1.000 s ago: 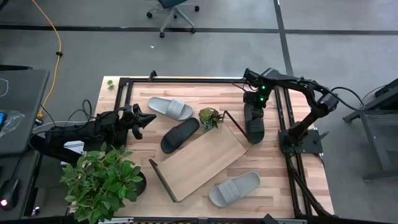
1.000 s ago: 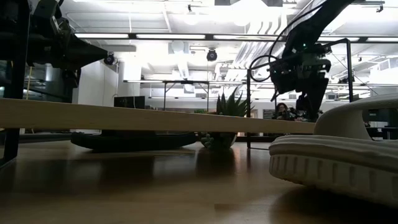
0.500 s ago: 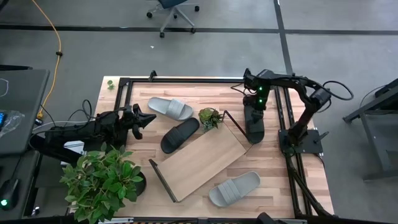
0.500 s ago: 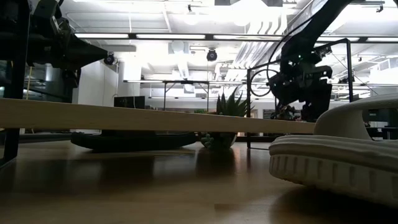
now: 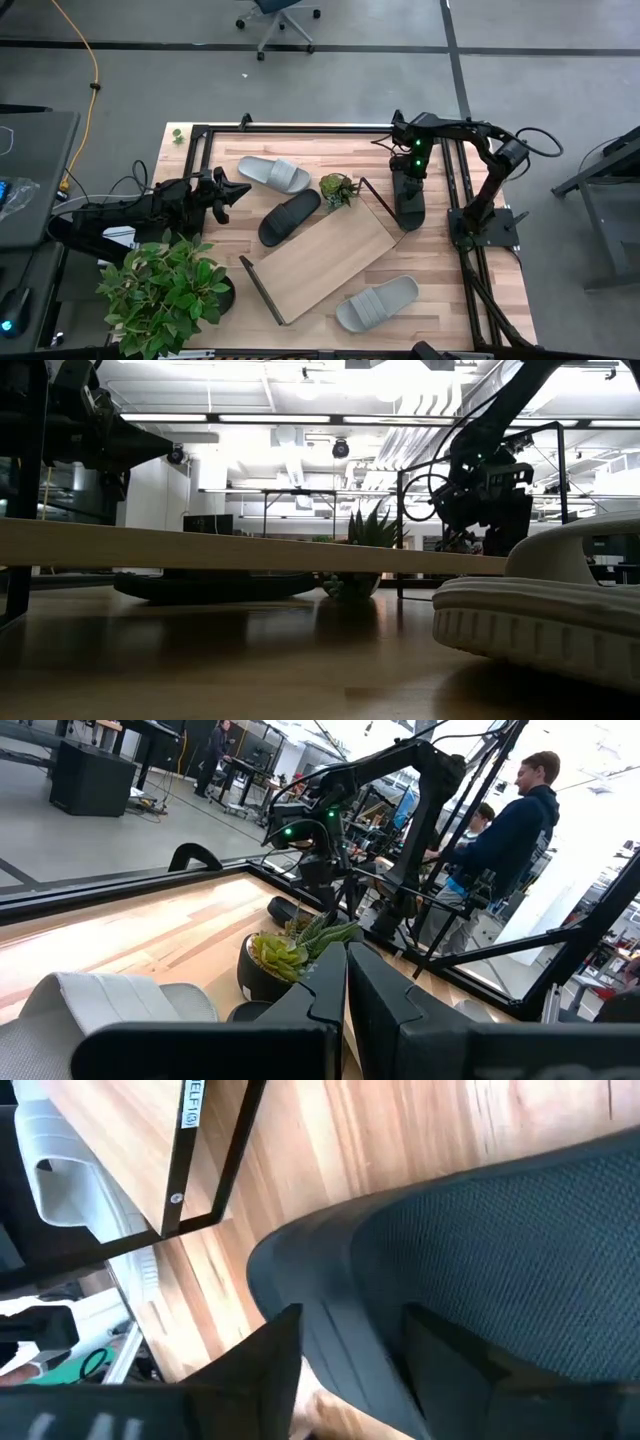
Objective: Pick and place slides into the shelf
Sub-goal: Put the right black slipper on the shelf
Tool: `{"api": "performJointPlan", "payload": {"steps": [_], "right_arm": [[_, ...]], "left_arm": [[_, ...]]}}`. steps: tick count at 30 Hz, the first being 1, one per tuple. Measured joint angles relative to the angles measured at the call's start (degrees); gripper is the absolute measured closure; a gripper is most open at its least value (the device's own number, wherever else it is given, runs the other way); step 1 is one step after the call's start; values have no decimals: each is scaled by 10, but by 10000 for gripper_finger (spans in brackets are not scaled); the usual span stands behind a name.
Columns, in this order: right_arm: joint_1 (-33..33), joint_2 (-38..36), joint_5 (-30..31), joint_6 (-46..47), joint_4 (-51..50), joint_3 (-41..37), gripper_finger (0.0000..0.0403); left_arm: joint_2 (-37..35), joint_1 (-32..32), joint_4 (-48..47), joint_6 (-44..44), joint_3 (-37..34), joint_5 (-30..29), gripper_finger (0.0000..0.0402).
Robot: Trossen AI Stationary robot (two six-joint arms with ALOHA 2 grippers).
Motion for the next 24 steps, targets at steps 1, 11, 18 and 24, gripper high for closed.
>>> {"api": "performJointPlan", "payload": {"steps": [1,11,18,24], "right_arm": [[0,0,0,0,0,0,260],[0,0,0,5,-3,0,334],[0,0,0,2,-5,0,378],[0,0,4,12,-7,0,397]], "left_arm": [[0,0,0,0,0,0,396],[0,0,0,0,0,0,396],[0,0,0,0,0,0,396],[0,0,0,0,0,0,396]]}}
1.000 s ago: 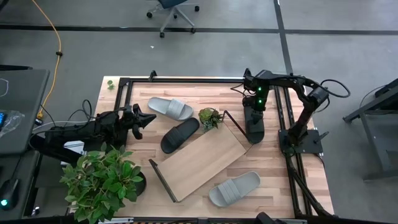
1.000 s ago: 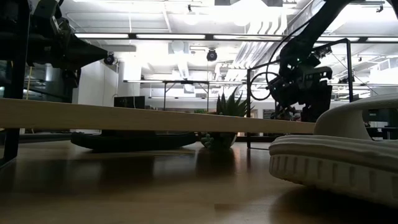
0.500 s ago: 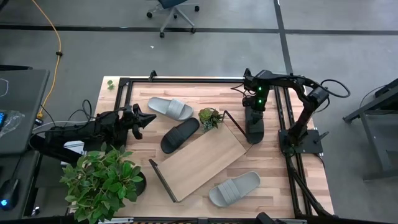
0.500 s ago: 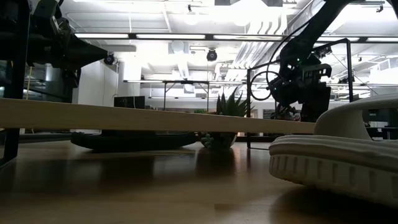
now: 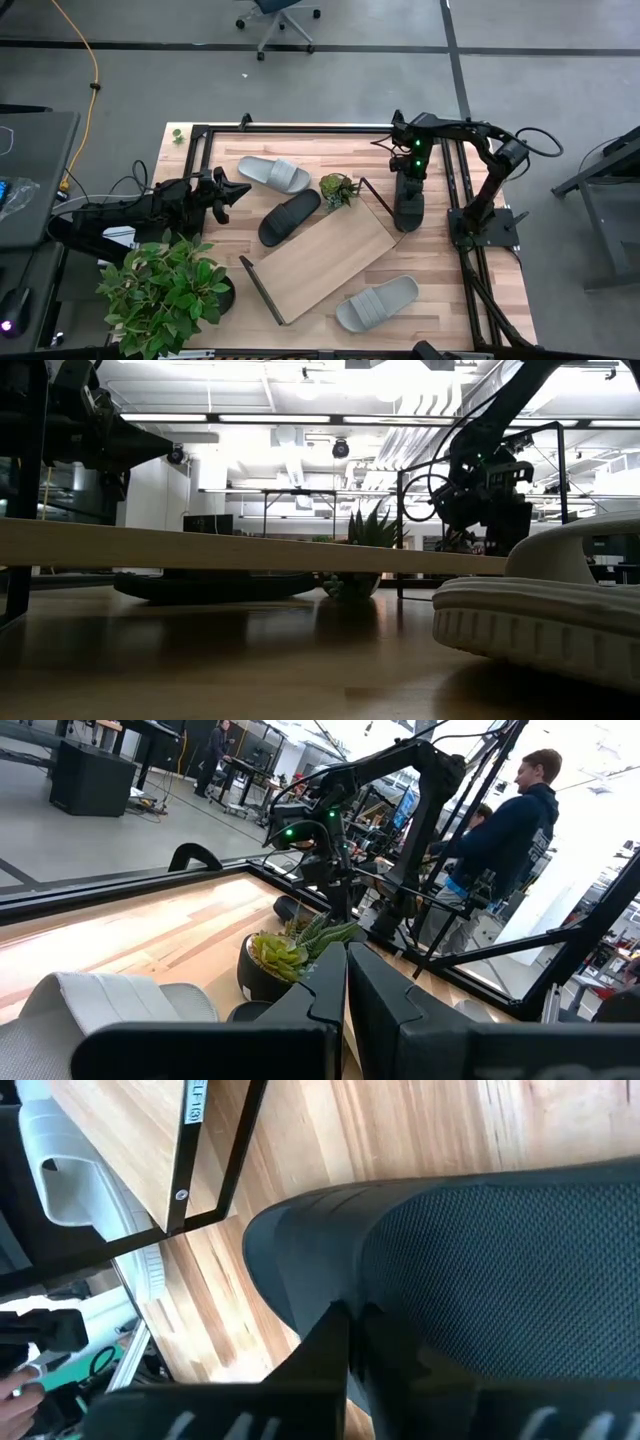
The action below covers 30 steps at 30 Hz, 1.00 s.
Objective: Pick and place slides into the shelf
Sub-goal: Put the right black slipper on the shelf
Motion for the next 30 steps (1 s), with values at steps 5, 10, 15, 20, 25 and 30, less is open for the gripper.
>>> {"api": "performJointPlan", "payload": {"steps": [5,10,15,20,25,30], "right_arm": [[0,0,11,12,-2,0,400],[-2,-1,12,37,-7,1,401],[-2,-14,12,59,-8,1,402],[-2,-46,12,64,-3,1,402],[-2,-89,28,90,4,1,402],[-2,-134,52,126,25,1,403]], "left_arm": [[0,0,0,0,0,0,396],[0,0,0,0,0,0,396],[0,0,0,0,0,0,396],[0,0,0,0,0,0,396],[0,0,0,0,0,0,396],[0,0,0,0,0,-1,396]]}}
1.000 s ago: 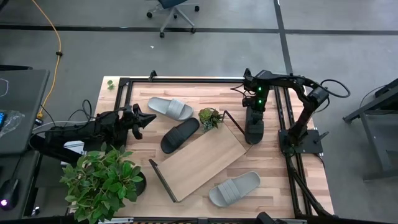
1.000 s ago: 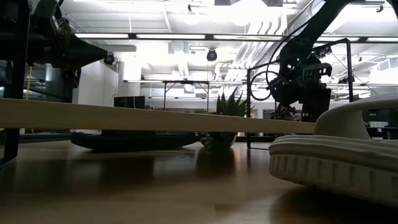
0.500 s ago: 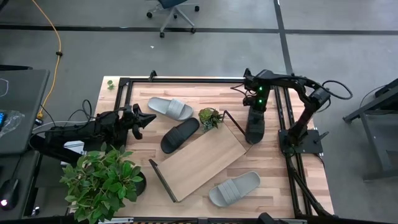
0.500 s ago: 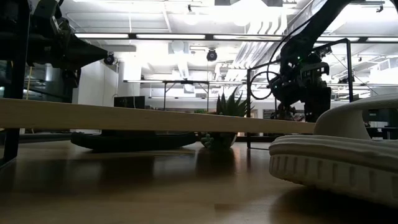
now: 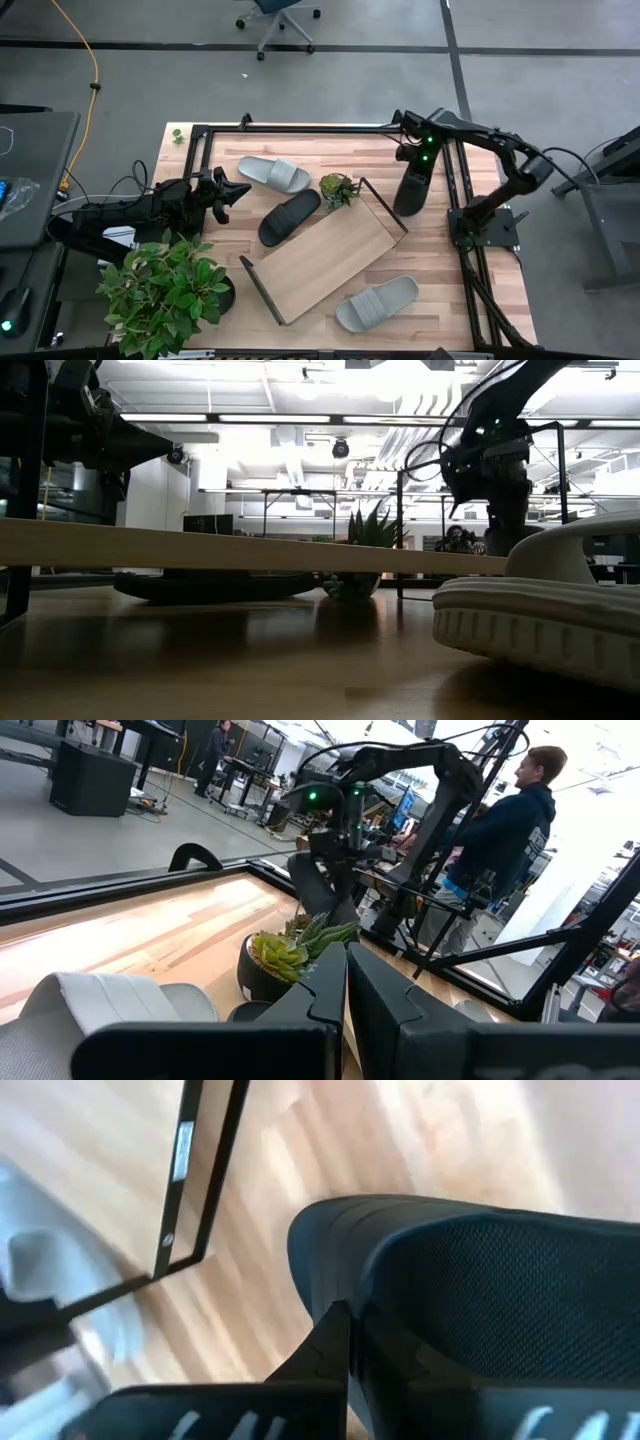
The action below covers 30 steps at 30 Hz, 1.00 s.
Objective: Pick and place slides into the shelf
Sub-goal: Put the right black slipper on the shelf
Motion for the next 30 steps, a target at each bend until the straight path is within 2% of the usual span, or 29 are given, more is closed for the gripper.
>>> {"api": "performJointPlan", "payload": {"steps": [4,12,20,30], "right_arm": [[0,-35,24,32,24,0,403],[0,-111,30,104,72,0,403],[0,-201,117,162,154,0,403],[21,-296,111,236,294,0,403]], "left_arm": [[0,0,0,0,0,-1,396],[0,0,0,0,0,-2,396],[0,0,1,-5,0,-6,396],[0,0,1,-6,0,-6,396]]}}
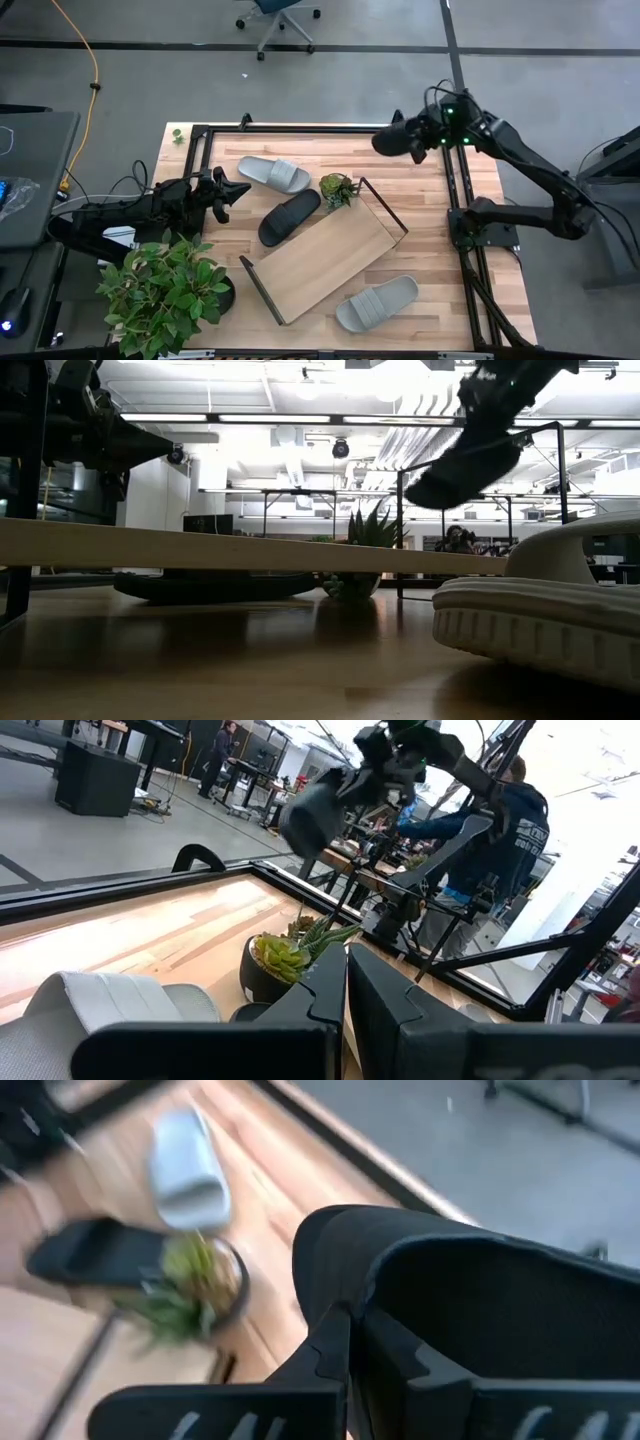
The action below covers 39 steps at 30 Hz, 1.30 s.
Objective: Pick and place slides into the shelf
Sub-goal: Put the right black slipper on the shelf
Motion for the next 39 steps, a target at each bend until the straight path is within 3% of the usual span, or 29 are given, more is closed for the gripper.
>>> {"api": "performJointPlan", "payload": {"steps": [4,12,18,26,33,39], "right_arm": [[10,-24,-15,21,51,0,403],[35,-35,-155,79,198,0,403],[64,-35,-210,115,306,0,403],[82,13,-306,160,368,0,403],[91,93,-371,131,324,83,403],[94,179,-379,-29,50,247,403]], "left_arm": [[0,0,0,0,0,0,396],[0,0,3,0,0,-19,396],[0,0,3,0,0,-26,396],[0,0,3,0,0,-26,396],[0,0,3,0,0,-27,396],[0,0,3,0,0,-26,396]]}}
